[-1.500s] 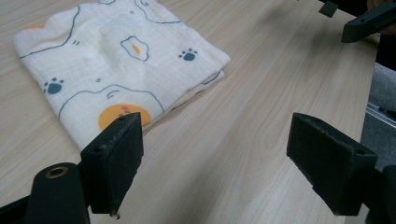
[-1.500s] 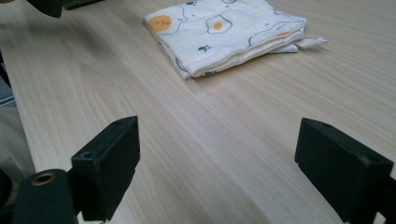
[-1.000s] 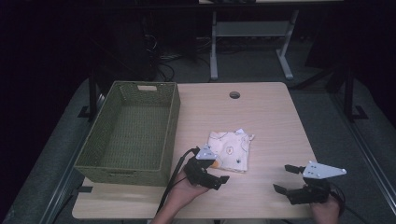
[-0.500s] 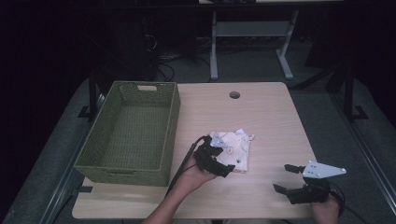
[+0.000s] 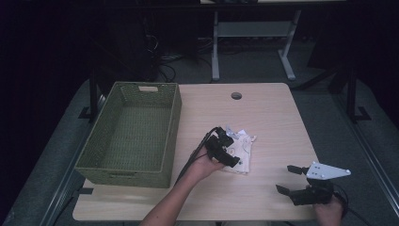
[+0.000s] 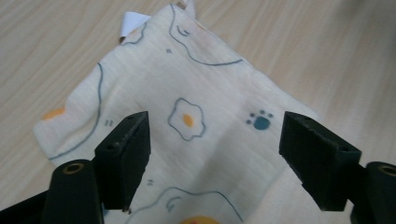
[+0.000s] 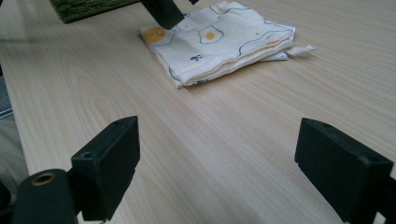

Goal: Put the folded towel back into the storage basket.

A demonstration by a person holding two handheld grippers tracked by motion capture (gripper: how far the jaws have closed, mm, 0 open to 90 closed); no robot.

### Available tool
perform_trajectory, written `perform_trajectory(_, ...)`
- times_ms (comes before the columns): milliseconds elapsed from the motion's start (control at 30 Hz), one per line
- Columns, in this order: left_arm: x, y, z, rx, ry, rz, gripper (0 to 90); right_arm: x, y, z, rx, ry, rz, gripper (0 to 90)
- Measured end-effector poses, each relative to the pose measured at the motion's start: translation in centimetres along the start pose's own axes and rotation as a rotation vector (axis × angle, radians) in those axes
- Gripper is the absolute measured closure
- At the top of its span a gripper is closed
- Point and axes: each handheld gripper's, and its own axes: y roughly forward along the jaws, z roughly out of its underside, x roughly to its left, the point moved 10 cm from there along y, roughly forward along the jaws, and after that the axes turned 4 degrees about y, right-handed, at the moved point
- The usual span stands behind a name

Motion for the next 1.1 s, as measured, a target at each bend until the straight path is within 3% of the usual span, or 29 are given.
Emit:
perform_trajectory(300,1.8,1.8,0.4,0.06,-0.032,-0.018,30.4,0.0,-0.1,0.0,-0.004,-0.003,-0.002,13.5)
perform_trajectory(533,2.0,2.9,0.6,0.095,-0.055,-0.023,34.5,0.1,-0.1,-0.1,-0.009,-0.011,-0.003,13.5)
perform_trajectory(667,2.1,3.5,1.0,0.137,-0.047,-0.036,37.6,0.1,-0.2,-0.2,-0.013,-0.01,-0.004,13.6)
perform_trajectory(1100,2.6,3.3,0.9,0.136,-0.057,-0.057,60.2,0.3,-0.2,-0.2,-0.014,-0.014,-0.006,13.5)
